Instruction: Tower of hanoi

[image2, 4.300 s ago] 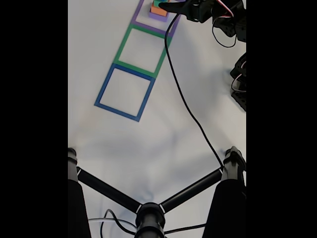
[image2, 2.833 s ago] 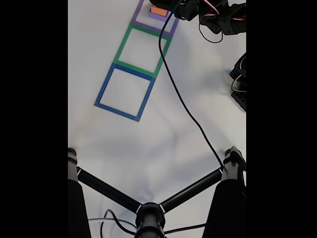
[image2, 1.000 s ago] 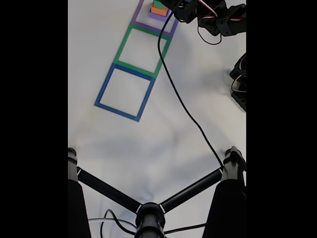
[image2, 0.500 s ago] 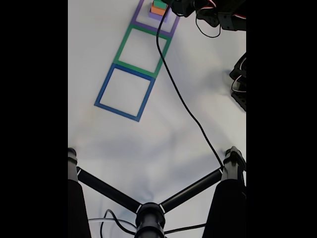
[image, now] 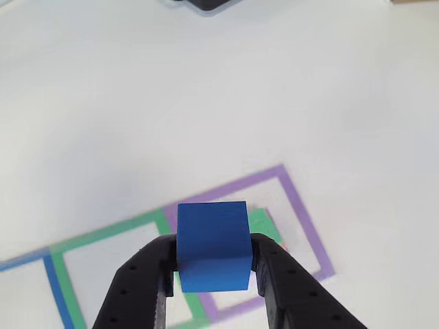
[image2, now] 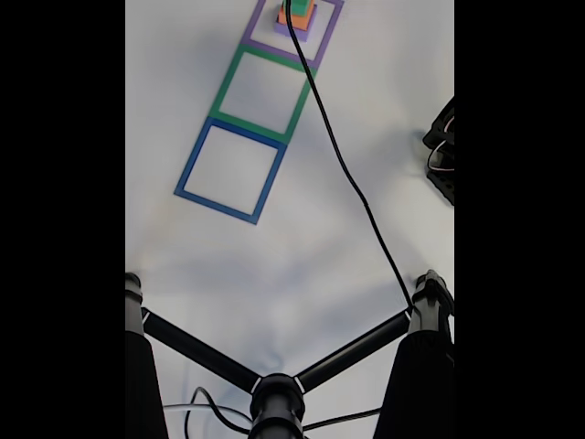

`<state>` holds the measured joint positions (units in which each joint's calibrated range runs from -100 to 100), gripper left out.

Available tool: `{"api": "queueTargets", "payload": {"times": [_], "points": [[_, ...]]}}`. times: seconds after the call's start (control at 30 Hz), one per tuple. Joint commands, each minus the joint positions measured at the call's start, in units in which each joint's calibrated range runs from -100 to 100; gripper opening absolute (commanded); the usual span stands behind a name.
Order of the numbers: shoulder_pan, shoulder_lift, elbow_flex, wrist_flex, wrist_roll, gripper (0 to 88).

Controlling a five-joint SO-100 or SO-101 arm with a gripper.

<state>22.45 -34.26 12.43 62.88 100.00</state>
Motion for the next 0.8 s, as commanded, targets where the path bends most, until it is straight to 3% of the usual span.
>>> {"api": "queueTargets", "payload": {"times": [0.0,0.17,0.33,0.53,0.77], "points": [[-4.03,-6.29,-9.11,14.86,0.0,7.6],[-9.45,-11.5,-7.57,20.04,0.0,7.8],[-13.18,-15.58,2.15,16.08,0.0,7.9],[-14.71,-17.99,20.15,1.67,0.0,8.0],[-15.09,-17.11,43.5,-27.87,0.0,8.3]]}}
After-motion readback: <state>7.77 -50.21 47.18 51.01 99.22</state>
